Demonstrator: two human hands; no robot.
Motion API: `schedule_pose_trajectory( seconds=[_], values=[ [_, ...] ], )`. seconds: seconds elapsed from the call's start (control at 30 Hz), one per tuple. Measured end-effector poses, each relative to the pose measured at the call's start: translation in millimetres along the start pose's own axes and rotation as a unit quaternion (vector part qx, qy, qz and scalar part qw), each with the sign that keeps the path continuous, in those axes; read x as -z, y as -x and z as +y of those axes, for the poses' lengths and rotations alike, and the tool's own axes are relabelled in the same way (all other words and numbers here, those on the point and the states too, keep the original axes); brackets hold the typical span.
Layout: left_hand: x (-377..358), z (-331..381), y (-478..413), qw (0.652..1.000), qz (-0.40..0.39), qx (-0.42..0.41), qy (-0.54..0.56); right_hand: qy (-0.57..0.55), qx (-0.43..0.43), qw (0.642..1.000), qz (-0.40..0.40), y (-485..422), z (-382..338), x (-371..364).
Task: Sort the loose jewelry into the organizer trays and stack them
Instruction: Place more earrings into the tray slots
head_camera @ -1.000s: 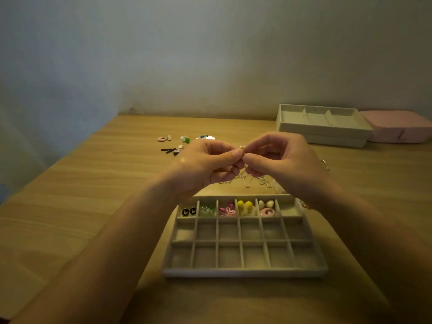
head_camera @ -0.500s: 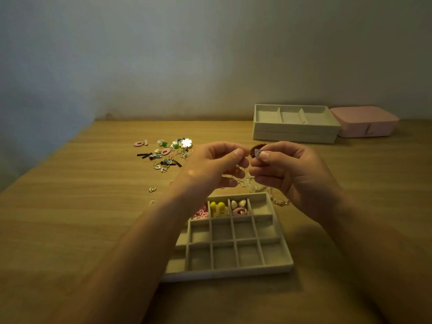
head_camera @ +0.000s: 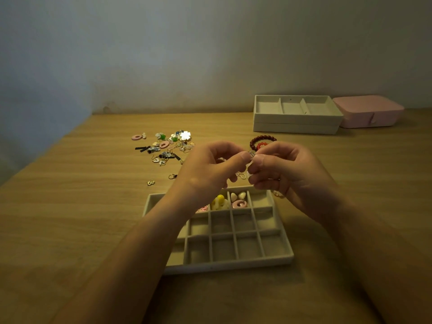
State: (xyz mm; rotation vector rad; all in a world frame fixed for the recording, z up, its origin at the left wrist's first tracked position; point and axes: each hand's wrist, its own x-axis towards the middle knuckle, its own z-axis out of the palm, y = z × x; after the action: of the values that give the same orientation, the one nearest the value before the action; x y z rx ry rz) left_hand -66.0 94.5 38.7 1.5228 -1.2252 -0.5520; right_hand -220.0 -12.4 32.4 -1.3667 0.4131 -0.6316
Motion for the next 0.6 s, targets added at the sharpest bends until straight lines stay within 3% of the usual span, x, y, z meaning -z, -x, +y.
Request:
schedule_pose_trajectory(
  seconds=[0.23,0.6],
  values=[
    [-7,-4,0,0.988,-0.004,-0.043,-0.145,0.204,0.079,0.976,0.027,1,0,6],
    [-12,-11,0,0.979,-0.012,-0.046,-0.196,0.376,0.136,0.916,-0.014,-5,4,15]
  ],
)
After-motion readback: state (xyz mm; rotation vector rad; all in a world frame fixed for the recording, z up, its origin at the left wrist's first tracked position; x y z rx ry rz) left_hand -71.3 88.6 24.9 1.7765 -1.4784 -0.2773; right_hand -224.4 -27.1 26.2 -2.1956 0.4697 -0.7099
